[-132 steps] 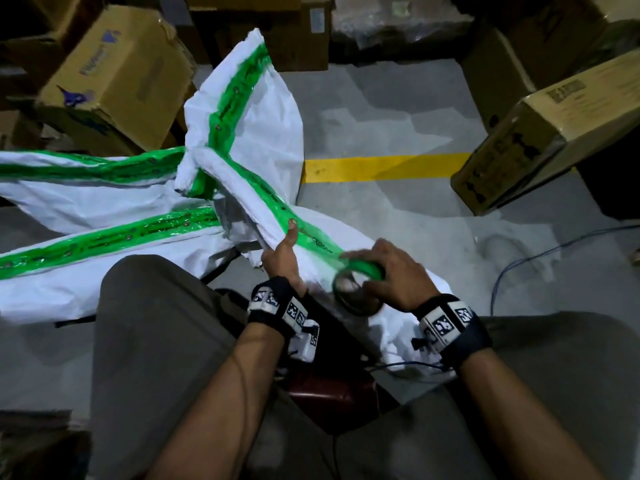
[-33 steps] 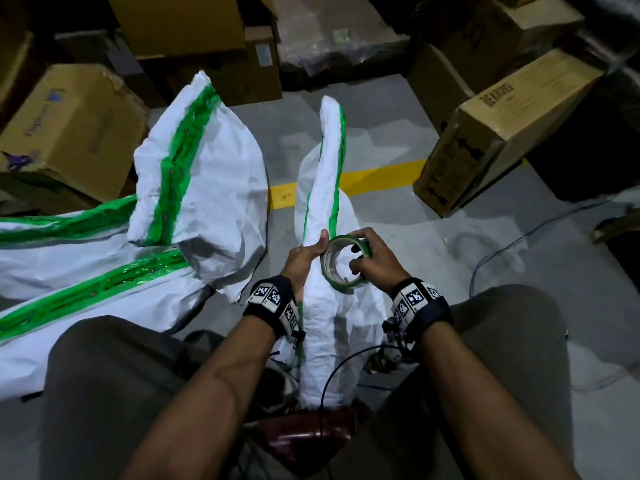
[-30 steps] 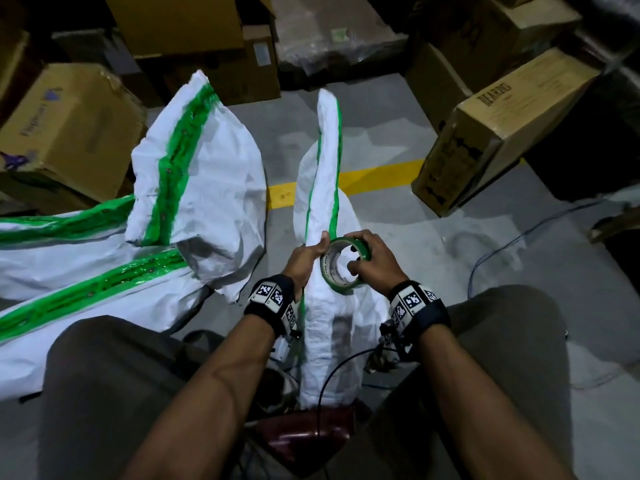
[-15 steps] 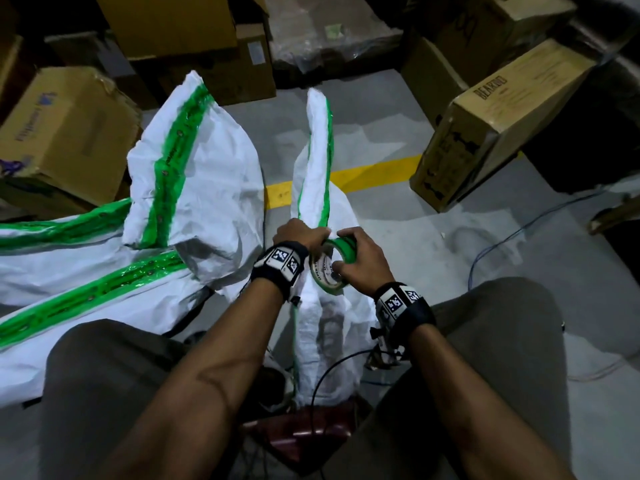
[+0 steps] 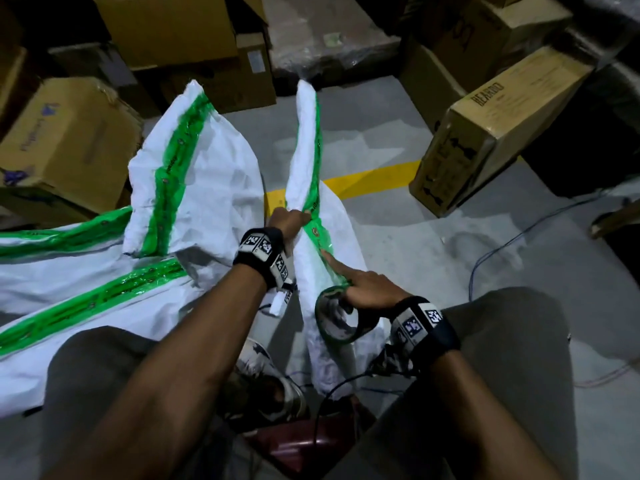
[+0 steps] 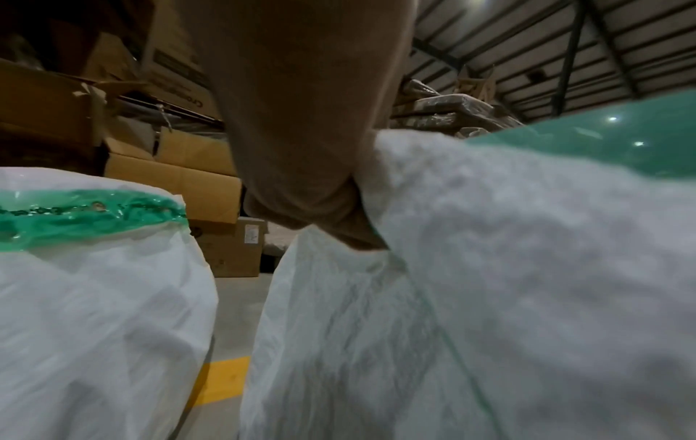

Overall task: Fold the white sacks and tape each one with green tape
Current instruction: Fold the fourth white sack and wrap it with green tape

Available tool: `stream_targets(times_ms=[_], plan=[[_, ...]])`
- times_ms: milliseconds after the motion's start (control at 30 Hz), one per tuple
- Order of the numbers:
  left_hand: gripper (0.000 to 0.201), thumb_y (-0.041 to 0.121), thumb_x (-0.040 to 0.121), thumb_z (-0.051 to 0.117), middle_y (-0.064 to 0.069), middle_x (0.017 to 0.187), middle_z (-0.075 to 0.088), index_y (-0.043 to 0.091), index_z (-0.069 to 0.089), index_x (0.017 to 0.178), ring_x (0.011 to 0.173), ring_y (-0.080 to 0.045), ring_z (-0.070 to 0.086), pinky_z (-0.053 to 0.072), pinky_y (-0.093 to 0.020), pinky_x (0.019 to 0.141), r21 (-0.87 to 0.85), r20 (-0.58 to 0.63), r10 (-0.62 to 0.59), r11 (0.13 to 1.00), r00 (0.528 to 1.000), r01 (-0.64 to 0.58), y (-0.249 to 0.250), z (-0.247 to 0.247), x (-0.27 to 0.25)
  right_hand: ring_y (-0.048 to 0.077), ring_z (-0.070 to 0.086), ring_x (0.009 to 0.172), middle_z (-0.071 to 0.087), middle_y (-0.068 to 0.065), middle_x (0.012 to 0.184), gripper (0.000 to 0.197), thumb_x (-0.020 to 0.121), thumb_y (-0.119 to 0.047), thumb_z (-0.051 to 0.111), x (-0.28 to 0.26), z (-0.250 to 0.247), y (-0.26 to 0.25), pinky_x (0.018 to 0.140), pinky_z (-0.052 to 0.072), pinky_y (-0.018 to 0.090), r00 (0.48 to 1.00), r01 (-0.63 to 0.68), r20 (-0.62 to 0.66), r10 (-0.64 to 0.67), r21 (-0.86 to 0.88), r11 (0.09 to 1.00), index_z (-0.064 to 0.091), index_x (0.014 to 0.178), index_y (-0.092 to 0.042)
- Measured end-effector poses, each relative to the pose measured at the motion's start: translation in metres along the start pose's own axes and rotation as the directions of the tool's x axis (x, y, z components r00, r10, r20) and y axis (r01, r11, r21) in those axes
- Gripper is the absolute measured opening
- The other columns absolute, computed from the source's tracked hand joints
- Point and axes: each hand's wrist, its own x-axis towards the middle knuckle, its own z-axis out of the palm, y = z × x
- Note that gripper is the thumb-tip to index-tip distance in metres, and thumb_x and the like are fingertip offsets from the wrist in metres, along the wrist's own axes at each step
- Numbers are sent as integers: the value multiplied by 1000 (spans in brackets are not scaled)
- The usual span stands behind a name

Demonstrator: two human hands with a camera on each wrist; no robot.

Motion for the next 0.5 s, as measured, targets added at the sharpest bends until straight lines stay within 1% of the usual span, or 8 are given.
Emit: stream_targets(times_ms=[33,100,133,233,333,400,433,500], plan=[[66,34,63,88,-22,103,73,-5,67,113,88,-39,72,57,-60,86,-112,78,-27,993,997,36,-5,-1,-2,38,56,113,44,9,144,83,89,-29,50,2,2,1,82,39,33,1000,11,-8,-11,-20,1000,3,148,-65],[24,14,90,71,-18,94,75,-3,68,108,82,-31,73,60,-48,84,-277,281,-8,957,960,89,-10,-4,-29,38,59,98,23,3,143,83,87,-38,52,6,9,4,83,42,34,999,30,-43,-33,-62,998,3,151,-59],[19,6,96,61,-17,100,75,-3,68,111,87,-29,73,59,-45,88,-307,359,11,946,933,107,-14,-6,-41,37,59,94,15,0,145,84,88,-38,53,8,12,5,84,44,36,997,32,-62,-37,-85,996,3,153,-57],[39,-2,93,58,-25,124,63,-8,56,132,107,-34,63,54,-46,99,-429,450,115,897,886,102,-41,-9,-53,32,49,127,9,-10,156,85,89,-29,56,19,24,3,102,44,40,997,61,-56,-62,-18,998,8,155,-51],[33,2,89,67,-16,102,67,5,62,121,89,-24,67,59,-32,77,-338,441,145,941,886,14,-62,-1,-70,22,46,132,22,-13,153,86,74,-21,58,23,27,1,104,47,44,996,39,-85,-18,244,969,30,151,-49],[23,14,88,76,-5,92,67,12,60,103,79,-6,69,56,-20,70,-219,322,160,972,933,-91,-76,11,-75,24,51,126,26,-6,144,86,74,-19,56,21,26,-2,103,47,42,993,22,-116,9,264,964,32,149,-51],[36,32,82,83,-3,94,70,15,60,104,80,-1,70,58,-21,73,-152,234,137,983,963,-103,-81,15,-74,27,53,121,27,-2,137,85,76,-17,56,19,25,-3,103,47,41,991,23,-135,13,259,966,30,149,-52],[75,66,58,88,-6,104,75,15,67,110,88,-14,74,62,-36,81,-98,142,40,995,989,-26,-95,23,-59,32,58,106,27,3,120,74,81,-14,60,15,22,-4,99,48,43,979,41,-204,16,272,962,37,144,-44]])
